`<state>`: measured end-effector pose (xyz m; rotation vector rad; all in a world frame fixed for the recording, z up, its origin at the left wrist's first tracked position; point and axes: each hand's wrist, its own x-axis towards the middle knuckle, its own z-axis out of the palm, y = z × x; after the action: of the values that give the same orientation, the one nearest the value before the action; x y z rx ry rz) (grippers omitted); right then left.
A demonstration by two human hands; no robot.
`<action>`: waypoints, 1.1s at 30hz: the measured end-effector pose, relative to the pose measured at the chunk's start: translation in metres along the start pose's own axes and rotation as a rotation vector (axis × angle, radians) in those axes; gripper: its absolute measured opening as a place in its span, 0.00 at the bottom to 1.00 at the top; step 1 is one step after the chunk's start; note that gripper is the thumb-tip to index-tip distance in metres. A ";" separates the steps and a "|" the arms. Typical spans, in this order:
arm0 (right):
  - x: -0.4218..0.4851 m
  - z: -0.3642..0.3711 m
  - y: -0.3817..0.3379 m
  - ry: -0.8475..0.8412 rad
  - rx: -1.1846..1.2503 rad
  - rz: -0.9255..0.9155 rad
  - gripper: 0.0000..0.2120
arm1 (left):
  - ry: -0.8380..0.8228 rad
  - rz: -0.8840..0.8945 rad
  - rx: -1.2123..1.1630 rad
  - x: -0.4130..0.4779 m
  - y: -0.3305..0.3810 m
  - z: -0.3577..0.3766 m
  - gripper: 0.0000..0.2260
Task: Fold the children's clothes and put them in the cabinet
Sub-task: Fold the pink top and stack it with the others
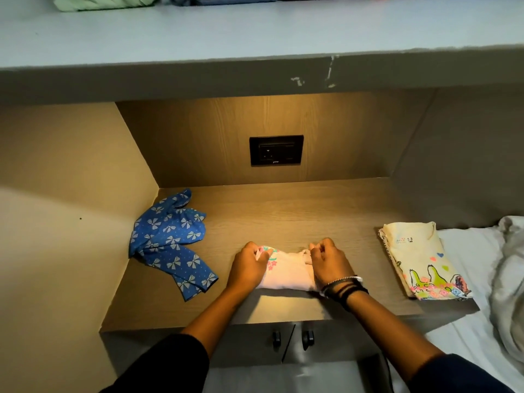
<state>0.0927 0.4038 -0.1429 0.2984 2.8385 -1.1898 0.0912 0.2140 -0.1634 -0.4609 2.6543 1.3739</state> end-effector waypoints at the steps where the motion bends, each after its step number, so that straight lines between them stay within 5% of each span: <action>1: -0.004 0.000 -0.002 0.101 -0.194 -0.165 0.11 | 0.020 0.010 0.054 -0.001 0.000 0.002 0.09; 3: -0.010 0.005 -0.002 0.158 -0.535 -0.538 0.20 | 0.072 0.044 0.163 -0.004 -0.001 0.006 0.10; 6: -0.013 0.021 0.011 -0.174 -0.736 -0.806 0.27 | 0.154 0.076 0.291 -0.009 -0.001 0.008 0.11; 11: -0.021 0.024 0.008 -0.361 -0.646 -0.602 0.38 | 0.250 0.039 0.355 -0.011 0.003 0.006 0.13; 16: -0.001 0.013 -0.014 -0.273 -0.638 -0.435 0.20 | 0.401 0.037 0.279 -0.033 0.008 0.003 0.15; 18: 0.010 0.012 -0.013 -0.239 -0.616 -0.298 0.24 | 0.407 -0.084 0.183 -0.051 0.006 0.005 0.18; 21: 0.019 0.012 -0.009 -0.295 -0.500 -0.075 0.30 | 0.253 -0.402 -0.102 -0.060 -0.001 0.017 0.20; 24: 0.018 0.011 -0.008 -0.383 -0.297 0.073 0.22 | 0.096 -0.521 -0.458 -0.058 0.009 0.025 0.22; 28: 0.016 0.002 0.000 -0.435 -0.013 0.179 0.08 | -0.048 -0.556 -0.610 -0.058 0.045 0.021 0.12; 33: -0.004 -0.058 0.013 -0.339 0.509 0.253 0.06 | -0.259 -0.373 -0.792 -0.061 0.078 0.036 0.14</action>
<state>0.1011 0.4532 -0.1102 0.4121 2.1122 -1.6948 0.1226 0.2990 -0.1091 -0.7324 1.6295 2.1142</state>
